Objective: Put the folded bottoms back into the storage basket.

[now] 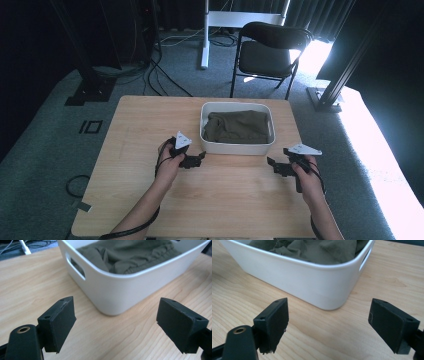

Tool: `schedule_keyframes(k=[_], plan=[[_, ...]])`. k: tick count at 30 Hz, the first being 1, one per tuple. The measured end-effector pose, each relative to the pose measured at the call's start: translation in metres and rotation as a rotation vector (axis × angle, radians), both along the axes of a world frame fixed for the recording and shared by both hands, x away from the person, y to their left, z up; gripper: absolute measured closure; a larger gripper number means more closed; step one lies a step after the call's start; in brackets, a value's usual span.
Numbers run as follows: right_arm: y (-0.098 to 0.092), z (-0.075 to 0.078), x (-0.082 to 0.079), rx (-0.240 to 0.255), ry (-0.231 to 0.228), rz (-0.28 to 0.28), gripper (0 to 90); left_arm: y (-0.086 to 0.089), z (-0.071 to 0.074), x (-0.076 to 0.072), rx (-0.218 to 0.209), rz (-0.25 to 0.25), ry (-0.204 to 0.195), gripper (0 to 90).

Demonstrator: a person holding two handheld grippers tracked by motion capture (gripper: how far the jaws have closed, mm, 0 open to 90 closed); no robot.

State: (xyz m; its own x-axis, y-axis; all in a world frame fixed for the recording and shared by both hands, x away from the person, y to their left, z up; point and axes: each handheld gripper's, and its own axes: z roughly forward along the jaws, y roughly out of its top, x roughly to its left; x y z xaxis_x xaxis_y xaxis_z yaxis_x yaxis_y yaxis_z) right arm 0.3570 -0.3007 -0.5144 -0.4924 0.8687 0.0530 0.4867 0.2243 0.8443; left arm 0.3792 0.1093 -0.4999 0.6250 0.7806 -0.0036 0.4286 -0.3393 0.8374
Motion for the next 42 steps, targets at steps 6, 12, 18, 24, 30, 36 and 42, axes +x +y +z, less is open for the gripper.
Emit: schedule_keyframes(k=[6, 12, 18, 24, 30, 36, 42], plan=[[-0.004, -0.011, -0.006, -0.003, 0.013, -0.009, 16.4, 0.008, -0.01, -0.005, -0.008, 0.021, 0.021, 16.7], [-0.008, -0.021, -0.012, -0.001, 0.034, -0.021, 16.4, 0.018, -0.019, -0.01, -0.002, 0.041, 0.041, 16.7], [-0.015, -0.031, -0.019, 0.001, 0.053, -0.045, 16.4, 0.027, -0.026, -0.015, 0.008, 0.049, 0.057, 16.7], [-0.022, -0.037, -0.027, -0.005, 0.065, -0.079, 16.4, 0.037, -0.032, -0.021, 0.013, 0.067, 0.073, 16.7], [-0.028, -0.04, -0.036, -0.012, 0.067, -0.12, 16.4, 0.051, -0.037, -0.029, 0.014, 0.094, 0.089, 16.7], [-0.034, -0.044, -0.047, -0.021, 0.085, -0.136, 16.4, 0.064, -0.041, -0.037, 0.024, 0.117, 0.104, 16.7], [-0.041, -0.047, -0.056, -0.029, 0.094, -0.166, 16.4, 0.074, -0.045, -0.044, 0.039, 0.146, 0.124, 16.7]])
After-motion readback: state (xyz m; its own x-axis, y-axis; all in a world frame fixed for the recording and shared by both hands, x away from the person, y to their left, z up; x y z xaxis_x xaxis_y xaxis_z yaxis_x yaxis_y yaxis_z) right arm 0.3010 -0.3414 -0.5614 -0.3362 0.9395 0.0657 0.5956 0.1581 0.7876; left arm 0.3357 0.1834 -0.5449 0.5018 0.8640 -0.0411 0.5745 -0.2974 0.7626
